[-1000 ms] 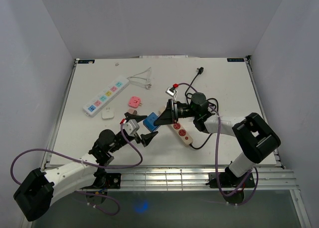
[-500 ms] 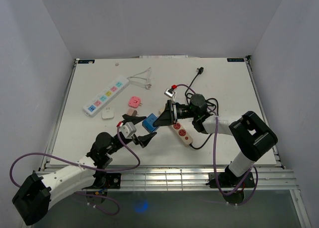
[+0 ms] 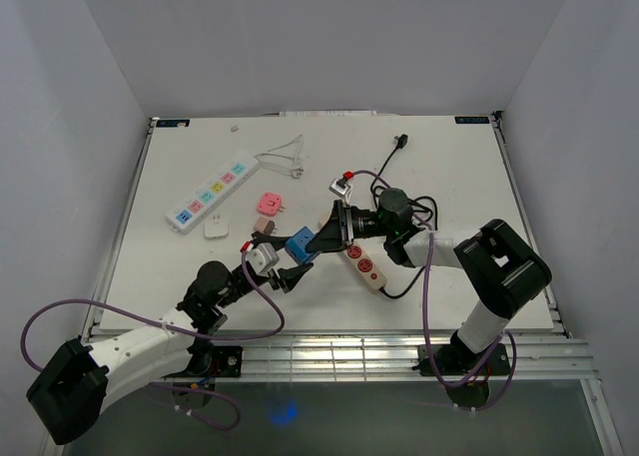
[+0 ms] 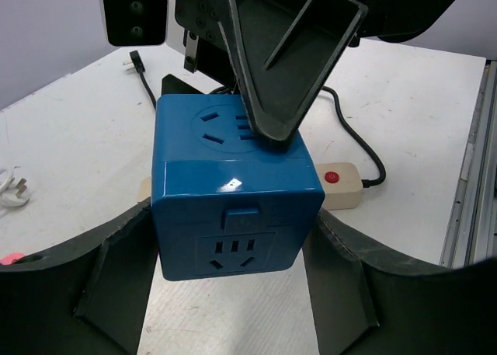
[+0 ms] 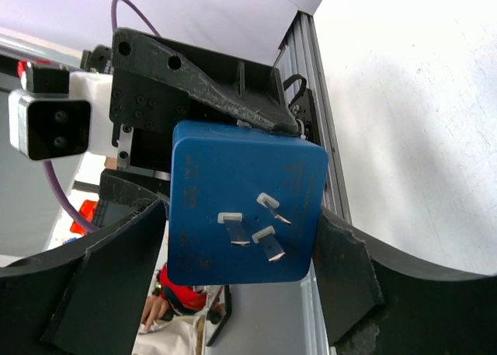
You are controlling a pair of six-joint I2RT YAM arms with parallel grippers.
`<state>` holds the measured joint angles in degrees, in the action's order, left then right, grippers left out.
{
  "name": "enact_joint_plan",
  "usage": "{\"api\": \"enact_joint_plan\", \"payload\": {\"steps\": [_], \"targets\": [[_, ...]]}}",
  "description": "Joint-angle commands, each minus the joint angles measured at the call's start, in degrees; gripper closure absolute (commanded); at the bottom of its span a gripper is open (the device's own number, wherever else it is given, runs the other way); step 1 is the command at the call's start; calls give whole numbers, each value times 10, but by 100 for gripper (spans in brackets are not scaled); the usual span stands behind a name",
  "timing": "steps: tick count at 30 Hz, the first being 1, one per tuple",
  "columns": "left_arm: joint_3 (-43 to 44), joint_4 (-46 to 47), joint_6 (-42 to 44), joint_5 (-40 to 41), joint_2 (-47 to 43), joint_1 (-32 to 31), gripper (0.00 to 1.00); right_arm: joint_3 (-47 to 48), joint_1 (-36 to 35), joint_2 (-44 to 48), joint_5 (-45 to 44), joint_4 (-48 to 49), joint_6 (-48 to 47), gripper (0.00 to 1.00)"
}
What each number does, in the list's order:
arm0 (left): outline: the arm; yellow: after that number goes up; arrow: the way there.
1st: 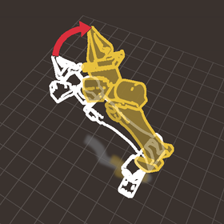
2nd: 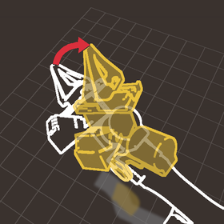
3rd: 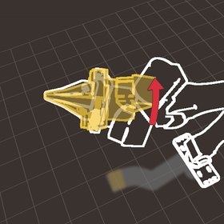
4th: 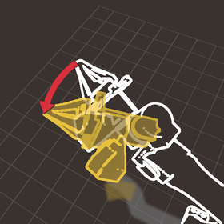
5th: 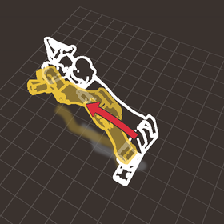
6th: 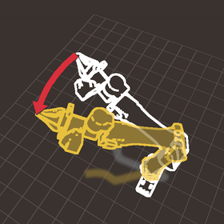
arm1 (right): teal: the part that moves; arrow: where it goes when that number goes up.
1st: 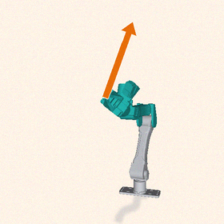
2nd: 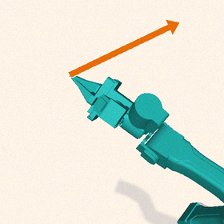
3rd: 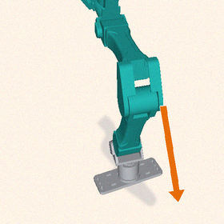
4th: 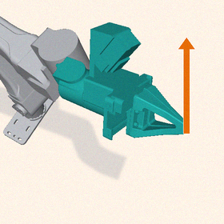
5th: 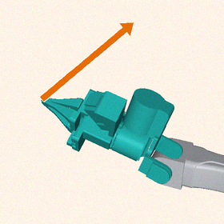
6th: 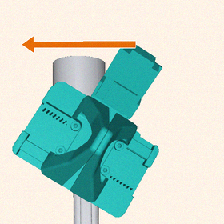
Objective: Insert the plug
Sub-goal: Pick up the plug from the center of the board.
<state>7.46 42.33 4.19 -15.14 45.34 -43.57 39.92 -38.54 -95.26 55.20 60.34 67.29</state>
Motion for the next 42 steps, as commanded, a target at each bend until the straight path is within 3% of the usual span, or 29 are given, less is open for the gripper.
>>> {"api": "enact_joint_plan", "payload": {"steps": [1,3,5,8,14,19,23,30,37,42], "targets": [[25,-7,-9,-14,1,1,70,9,-14,6,19,20,-29,21],[25,-10,-11,-13,-4,1,73,9,-14,8,18,3,-38,15],[29,-17,-14,-13,-4,1,74,10,-13,10,17,-5,-50,2],[36,-33,-21,-11,-2,2,75,11,-6,17,11,-33,-75,10],[59,-71,-36,6,5,2,81,9,29,46,1,-113,-123,10],[94,-110,-60,10,32,2,87,44,46,86,-66,-298,-268,10],[125,-159,-79,21,51,1,100,55,62,111,-104,-389,-316,10],[201,-241,-123,27,72,2,100,68,91,161,-213,-500,-384,10],[336,-385,-124,42,156,2,100,53,130,221,-301,-532,-402,10],[390,-407,-114,60,217,1,100,38,148,248,-360,-537,-386,10]]}}
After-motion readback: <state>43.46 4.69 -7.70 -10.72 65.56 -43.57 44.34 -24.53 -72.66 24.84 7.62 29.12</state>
